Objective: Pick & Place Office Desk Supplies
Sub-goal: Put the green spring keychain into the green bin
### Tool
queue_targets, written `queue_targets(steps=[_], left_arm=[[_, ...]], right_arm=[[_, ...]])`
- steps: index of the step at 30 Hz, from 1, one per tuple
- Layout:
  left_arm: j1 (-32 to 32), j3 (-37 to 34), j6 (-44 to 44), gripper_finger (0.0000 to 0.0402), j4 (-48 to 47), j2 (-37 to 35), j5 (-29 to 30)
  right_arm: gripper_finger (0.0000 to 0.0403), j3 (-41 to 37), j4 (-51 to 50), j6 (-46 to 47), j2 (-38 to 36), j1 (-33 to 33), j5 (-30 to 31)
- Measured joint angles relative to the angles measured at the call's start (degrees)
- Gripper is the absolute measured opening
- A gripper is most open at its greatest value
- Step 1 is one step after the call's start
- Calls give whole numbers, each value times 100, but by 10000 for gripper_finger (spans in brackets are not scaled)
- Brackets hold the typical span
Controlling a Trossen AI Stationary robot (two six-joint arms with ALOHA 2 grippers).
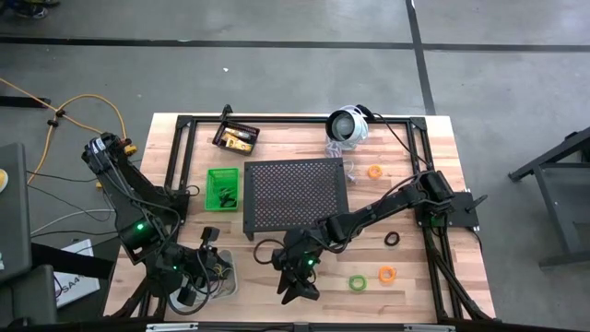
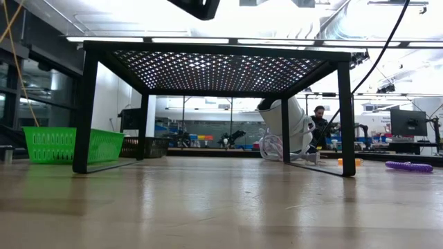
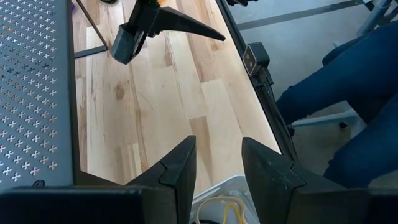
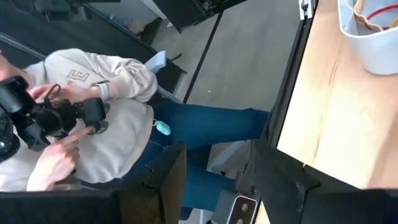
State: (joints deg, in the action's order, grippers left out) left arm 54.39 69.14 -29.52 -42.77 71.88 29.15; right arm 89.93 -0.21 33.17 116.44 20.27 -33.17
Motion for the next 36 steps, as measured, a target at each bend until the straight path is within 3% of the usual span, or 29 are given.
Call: queue_targets(steps=[15,31,36], left_arm=[[0,0,0,122,1,0,0],[0,0,0,122,1,0,0],[0,1,0,122,1,-1,0]], right_arm=[[166,0,-10,-785,0,4,118],[166,0,-370,-748,0,218,755],[166,2,-720,-314,0,453,777]])
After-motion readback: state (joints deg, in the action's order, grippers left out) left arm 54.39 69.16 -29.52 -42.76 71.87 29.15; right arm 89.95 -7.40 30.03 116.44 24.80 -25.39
